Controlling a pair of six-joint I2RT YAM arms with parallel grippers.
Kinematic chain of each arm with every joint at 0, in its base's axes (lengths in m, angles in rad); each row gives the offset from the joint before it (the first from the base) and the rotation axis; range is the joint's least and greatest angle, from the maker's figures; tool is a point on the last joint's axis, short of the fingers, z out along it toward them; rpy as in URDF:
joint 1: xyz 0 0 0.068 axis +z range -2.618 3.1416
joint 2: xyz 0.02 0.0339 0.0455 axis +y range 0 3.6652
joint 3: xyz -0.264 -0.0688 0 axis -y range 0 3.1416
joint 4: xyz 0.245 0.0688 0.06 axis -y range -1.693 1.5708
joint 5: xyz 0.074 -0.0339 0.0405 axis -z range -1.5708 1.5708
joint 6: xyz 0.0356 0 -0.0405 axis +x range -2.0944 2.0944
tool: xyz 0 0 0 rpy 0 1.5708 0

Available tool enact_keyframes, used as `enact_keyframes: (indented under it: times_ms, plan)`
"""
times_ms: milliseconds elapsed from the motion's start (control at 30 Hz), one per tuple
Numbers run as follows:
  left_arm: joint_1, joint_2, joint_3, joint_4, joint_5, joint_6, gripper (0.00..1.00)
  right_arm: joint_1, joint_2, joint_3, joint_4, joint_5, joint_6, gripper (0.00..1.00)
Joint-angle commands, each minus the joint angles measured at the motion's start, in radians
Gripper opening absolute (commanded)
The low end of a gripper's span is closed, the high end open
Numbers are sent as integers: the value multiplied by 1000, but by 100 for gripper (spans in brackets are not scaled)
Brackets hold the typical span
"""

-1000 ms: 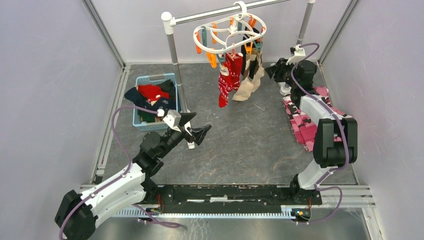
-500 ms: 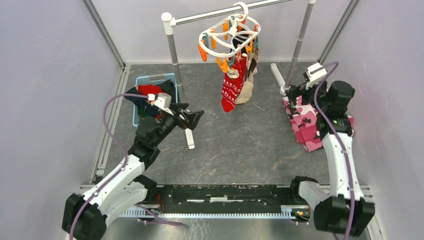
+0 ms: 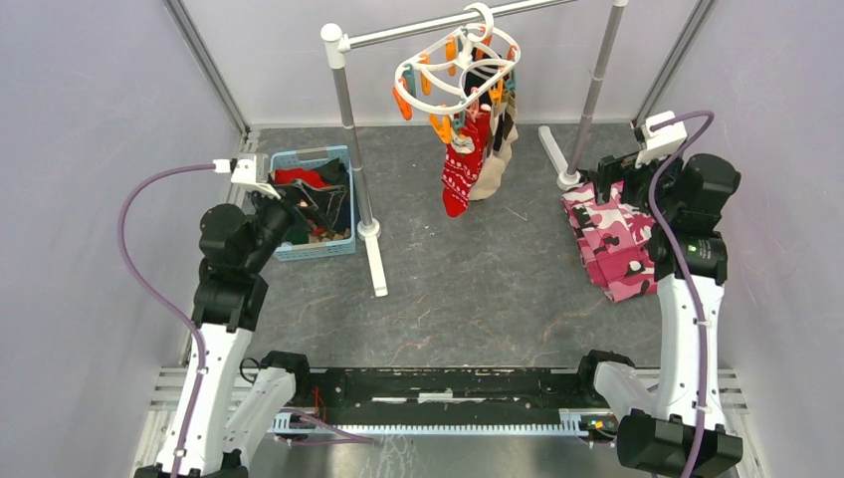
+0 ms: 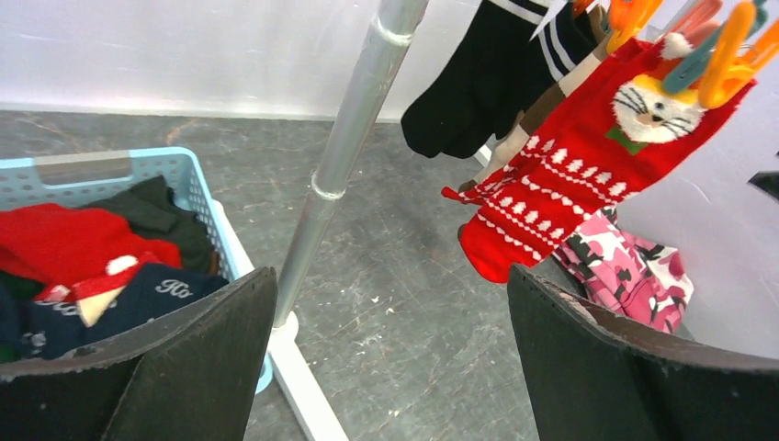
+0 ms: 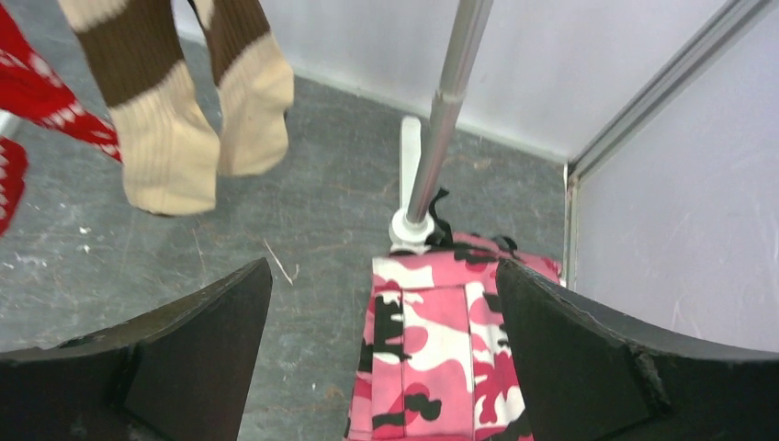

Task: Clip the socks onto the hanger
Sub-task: Reset both arms

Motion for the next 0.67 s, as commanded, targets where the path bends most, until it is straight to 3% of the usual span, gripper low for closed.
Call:
enact_keyframes:
  times_ms: [0,233,633]
  plan:
    - [5,-42,113,-163,-57,114,100,0,-6,111,-21,-72,61,98]
    - [5,-73,130,-160,-35,124,100,0,3,143,-14,-213,44,98]
    - [4,-109,94,-134,-7,114,100,-1,0,118,18,-262,41,98]
